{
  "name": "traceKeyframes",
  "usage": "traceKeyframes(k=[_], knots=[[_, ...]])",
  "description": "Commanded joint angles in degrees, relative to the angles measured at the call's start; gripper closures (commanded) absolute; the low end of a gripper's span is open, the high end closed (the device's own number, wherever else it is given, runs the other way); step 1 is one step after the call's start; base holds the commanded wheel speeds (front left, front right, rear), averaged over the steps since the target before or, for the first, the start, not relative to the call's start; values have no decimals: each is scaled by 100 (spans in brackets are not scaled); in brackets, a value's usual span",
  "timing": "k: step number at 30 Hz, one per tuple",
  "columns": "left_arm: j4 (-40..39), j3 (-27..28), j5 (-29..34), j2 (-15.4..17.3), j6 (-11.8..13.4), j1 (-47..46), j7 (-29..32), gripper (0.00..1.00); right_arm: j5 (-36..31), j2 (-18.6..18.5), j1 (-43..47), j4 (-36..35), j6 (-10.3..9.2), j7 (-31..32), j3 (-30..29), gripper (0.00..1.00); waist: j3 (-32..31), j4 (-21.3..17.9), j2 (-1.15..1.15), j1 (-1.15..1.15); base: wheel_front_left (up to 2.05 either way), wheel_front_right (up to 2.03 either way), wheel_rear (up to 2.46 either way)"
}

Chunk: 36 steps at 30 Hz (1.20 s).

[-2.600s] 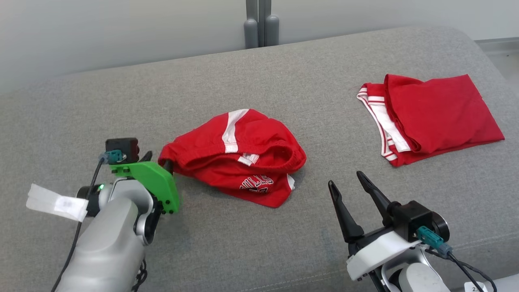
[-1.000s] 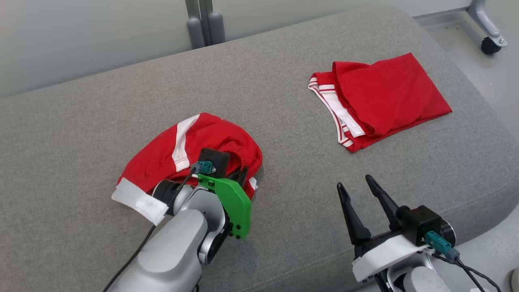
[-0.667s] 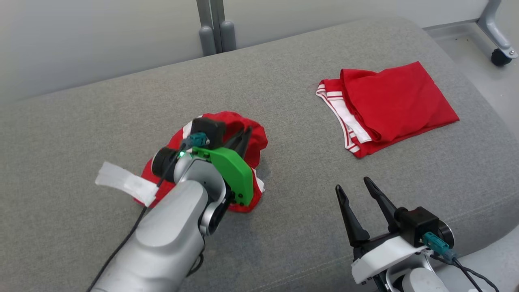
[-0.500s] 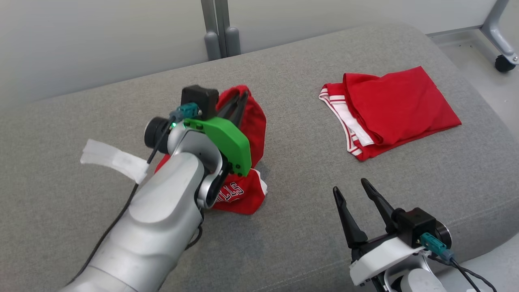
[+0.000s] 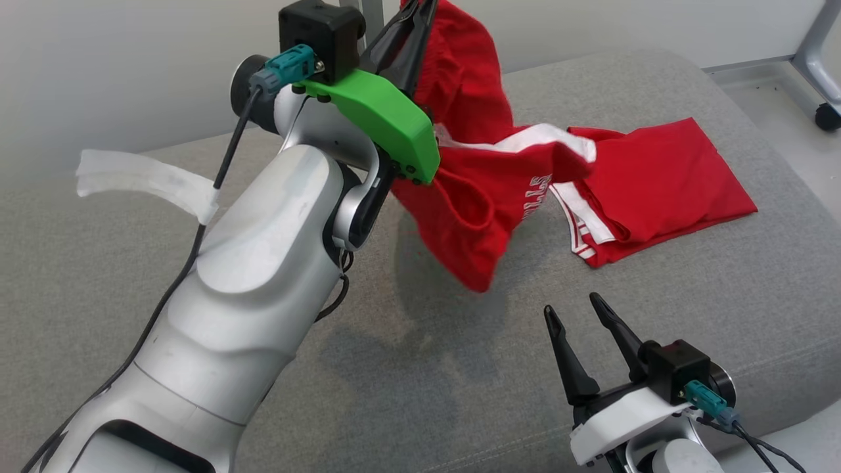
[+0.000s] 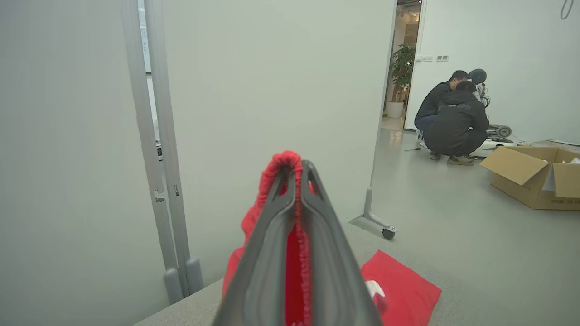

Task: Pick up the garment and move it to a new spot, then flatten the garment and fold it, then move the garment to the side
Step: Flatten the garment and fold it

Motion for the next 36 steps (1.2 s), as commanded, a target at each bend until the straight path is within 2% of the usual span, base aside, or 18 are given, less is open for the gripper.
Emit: traceKeyframes(k=[1, 8, 15, 23, 29, 30, 31, 32, 36], knots=[[-98, 46, -85, 7, 108, 87, 41, 100, 4, -4, 55, -5, -7, -17, -28, 0, -20, 82, 0, 0, 0, 0, 0], [-27, 131, -337, 275, 397, 860, 315, 100, -15, -3, 81, -36, -7, 14, -30, 0, -5, 341, 0, 0, 0, 0, 0], [972, 279, -618, 737, 533, 1568, 562, 100, 0, -3, -29, -44, -7, 42, 82, 0, 69, 484, 0, 0, 0, 0, 0], [2151, 457, -735, 963, 430, 1335, 507, 100, -36, -4, -167, -47, -7, 78, 245, 0, 203, 313, 0, 0, 0, 0, 0], [2781, 568, -721, 1100, 479, 1060, 280, 100, -80, -4, -188, -53, -7, 93, 284, 0, 308, 140, 0, 0, 0, 0, 0], [2870, 551, -681, 1137, 487, 1018, 243, 96, -81, -4, -194, -63, -7, 86, 291, 0, 330, 112, 0, 0, 0, 0, 0], [2957, 533, -646, 1150, 485, 974, 186, 61, -85, -4, -200, -69, -7, 89, 294, 0, 351, 93, 0, 0, 0, 0, 0], [3023, 524, -626, 1158, 471, 944, 135, 0, -93, -4, -206, -78, -7, 91, 292, 0, 374, 80, 0, 0, 0, 0, 0], [3303, 511, -614, 1128, 389, 898, -23, 0, -118, -4, -227, -111, -7, 100, 244, 0, 444, 106, 0, 0, 0, 0, 0]])
